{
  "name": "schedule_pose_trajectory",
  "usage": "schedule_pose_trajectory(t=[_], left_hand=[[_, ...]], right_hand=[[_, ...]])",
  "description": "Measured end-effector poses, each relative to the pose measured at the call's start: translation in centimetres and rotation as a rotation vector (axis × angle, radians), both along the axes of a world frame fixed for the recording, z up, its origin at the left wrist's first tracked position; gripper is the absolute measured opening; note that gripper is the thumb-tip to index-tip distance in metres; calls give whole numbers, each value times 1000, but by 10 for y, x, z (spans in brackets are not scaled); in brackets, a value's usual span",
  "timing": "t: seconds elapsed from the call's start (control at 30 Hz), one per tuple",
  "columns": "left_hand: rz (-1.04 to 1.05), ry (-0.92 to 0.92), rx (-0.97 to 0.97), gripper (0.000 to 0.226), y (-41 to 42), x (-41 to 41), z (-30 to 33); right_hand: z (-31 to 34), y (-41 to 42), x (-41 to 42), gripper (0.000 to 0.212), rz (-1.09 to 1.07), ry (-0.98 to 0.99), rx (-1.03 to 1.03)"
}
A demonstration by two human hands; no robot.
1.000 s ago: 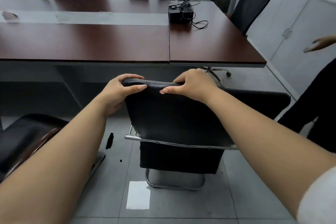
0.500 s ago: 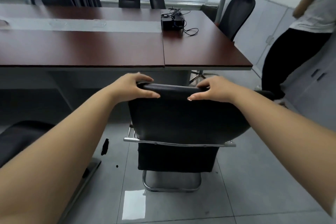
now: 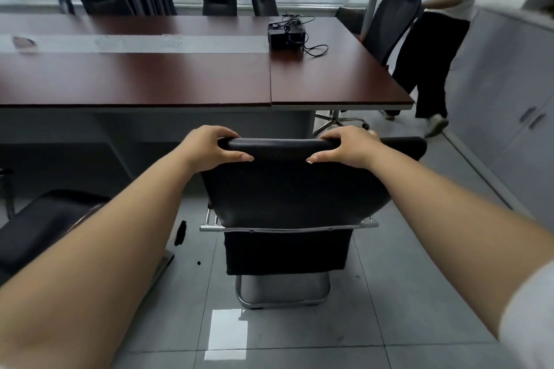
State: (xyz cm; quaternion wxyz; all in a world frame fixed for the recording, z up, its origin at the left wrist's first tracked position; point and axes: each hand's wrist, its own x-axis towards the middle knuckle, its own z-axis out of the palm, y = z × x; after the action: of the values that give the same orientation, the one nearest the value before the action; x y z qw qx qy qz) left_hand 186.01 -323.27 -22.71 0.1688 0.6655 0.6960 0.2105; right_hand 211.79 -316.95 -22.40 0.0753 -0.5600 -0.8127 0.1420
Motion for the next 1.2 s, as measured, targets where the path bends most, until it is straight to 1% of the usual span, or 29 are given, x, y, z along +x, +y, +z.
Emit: schedule_pose_trajectory(t=[0.1, 0.23, 0.33, 0.57, 0.67, 0.83, 0.97, 1.2], left_hand=[[30, -23, 36, 55, -16, 2, -4], [46, -21, 39, 55, -22, 5, -6], [50, -18, 46, 54, -21, 4, -6], [62, -28, 80, 52, 2, -3, -3], [35, -29, 49, 51, 12, -8, 1], [39, -36, 97, 50, 22, -12, 2], [48, -20, 80, 47, 32, -21, 7], [85, -51, 63, 49, 41, -50, 5]], right_hand=[[0, -4, 0, 57, 28, 7, 0], [-2, -6, 1, 58, 41, 18, 21], [-4, -3, 2, 53, 53, 29, 26], [-1, 19, 0, 56, 69, 20, 39], [-2, 27, -1, 59, 71, 0, 84], [0, 36, -5, 58, 84, 12, 137], [0, 43, -15, 60, 81, 32, 171], [-1, 45, -42, 62, 91, 48, 201]])
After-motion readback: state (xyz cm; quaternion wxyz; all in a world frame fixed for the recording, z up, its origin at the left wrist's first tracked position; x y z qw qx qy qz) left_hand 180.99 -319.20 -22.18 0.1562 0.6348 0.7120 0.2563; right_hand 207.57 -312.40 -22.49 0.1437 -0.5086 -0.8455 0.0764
